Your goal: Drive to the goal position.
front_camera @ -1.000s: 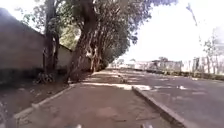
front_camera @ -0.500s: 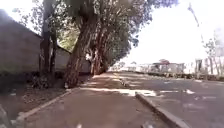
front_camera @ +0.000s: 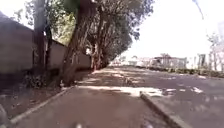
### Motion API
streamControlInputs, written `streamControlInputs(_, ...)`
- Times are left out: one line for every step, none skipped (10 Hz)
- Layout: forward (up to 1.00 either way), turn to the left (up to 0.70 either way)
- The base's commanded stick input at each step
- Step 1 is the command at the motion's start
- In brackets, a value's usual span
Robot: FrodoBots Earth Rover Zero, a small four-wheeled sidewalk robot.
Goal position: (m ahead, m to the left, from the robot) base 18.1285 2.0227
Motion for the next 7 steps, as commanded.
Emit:
streamControlInputs(0.70, 0.00)
streamControlInputs(0.70, 0.00)
streamControlInputs(0.70, 0.00)
streamControlInputs(0.70, 0.00)
streamControlInputs(0.70, -0.01)
streamControlInputs(0.70, -0.14)
streamControlInputs(0.70, -0.35)
